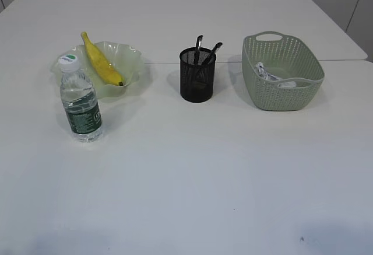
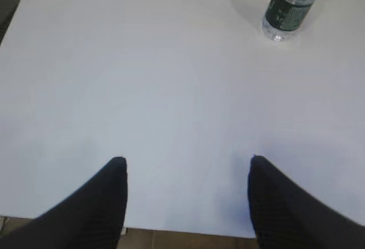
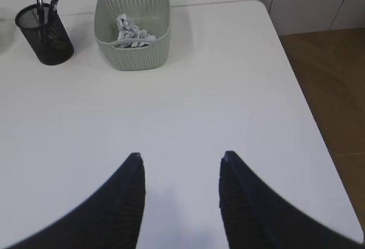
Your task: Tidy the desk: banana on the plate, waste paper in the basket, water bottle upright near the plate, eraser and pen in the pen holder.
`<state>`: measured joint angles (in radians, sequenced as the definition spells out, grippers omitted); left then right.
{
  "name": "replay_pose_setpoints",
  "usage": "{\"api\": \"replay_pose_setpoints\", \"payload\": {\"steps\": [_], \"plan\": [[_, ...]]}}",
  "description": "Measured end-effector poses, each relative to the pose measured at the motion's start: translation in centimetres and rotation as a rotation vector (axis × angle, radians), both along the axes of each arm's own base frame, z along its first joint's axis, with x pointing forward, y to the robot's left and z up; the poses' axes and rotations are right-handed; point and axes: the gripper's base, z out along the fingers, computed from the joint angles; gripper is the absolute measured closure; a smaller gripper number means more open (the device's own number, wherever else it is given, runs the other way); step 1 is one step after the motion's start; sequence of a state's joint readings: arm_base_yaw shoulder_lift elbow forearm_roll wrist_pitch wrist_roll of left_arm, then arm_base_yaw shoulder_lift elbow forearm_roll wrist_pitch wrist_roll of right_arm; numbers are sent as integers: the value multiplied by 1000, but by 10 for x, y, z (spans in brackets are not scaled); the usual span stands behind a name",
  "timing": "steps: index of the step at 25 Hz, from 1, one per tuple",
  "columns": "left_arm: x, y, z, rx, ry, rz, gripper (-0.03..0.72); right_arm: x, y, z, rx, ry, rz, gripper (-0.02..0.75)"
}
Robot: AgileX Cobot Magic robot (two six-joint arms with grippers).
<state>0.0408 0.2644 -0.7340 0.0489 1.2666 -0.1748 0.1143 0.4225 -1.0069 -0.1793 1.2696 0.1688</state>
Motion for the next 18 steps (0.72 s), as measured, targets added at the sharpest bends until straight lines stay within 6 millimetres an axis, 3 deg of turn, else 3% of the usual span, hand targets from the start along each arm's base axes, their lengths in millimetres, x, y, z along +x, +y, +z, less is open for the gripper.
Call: {"api": "replay_pose_setpoints", "payload": {"steps": [8,18], "plan": [[-22,-1,0,15,-105,-5,222,-34,-4,-8,10,-107,-1,413],[-28,-4,-34,1,-94,-41,223,-35,-1,-77,-36,8,68,414]]}}
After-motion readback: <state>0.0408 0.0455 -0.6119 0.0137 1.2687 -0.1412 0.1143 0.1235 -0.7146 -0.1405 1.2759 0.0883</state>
